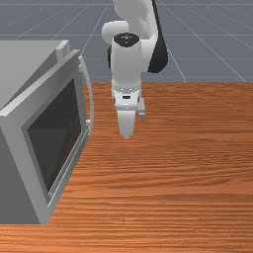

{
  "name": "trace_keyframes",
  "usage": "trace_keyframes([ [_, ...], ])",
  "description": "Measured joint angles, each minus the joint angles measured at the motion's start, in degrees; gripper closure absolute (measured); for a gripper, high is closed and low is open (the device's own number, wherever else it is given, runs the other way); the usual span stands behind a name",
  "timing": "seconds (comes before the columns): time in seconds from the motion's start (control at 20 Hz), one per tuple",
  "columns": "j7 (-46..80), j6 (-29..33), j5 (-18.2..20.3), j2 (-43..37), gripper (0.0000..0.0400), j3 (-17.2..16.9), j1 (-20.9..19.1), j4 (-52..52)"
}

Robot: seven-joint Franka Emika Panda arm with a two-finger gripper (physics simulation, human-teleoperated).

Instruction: Open the microwave

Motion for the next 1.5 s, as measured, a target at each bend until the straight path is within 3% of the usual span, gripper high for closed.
trace_keyframes([
  [0.05,0.0,0.0,0.0,0.0,0.0151,0.0,0.0,0.0],
  [0.1,1.1,-0.3,0.1,-0.2,0.0092,-0.2,0.1,-0.1],
  [0.2,2.1,-0.6,0.3,-0.4,0.0034,-0.4,0.2,-0.2],
  [0.25,14.4,-4.4,-1.6,-7.2,0.0175,-2.5,1.1,-7.6],
  [0.3,26.5,-8.6,-2.4,-13.1,0.0262,-4.3,1.2,-10.7],
  [0.35,38.8,-12.0,-2.5,-16.4,0.0315,-5.6,1.1,-11.8],
  [0.45,63.7,-17.3,-1.1,-18.4,0.0368,-7.1,0.8,-11.6],
  [0.55,80.9,-20.1,0.8,-17.6,0.0388,-7.5,1.9,-8.4],
  [0.7,88.6,-22.4,3.0,-17.7,0.0397,-8.1,3.2,-8.4],
  [1.5,90.7,-23.3,4.5,-18.0,0.04,-11.6,6.2,-8.9],
])
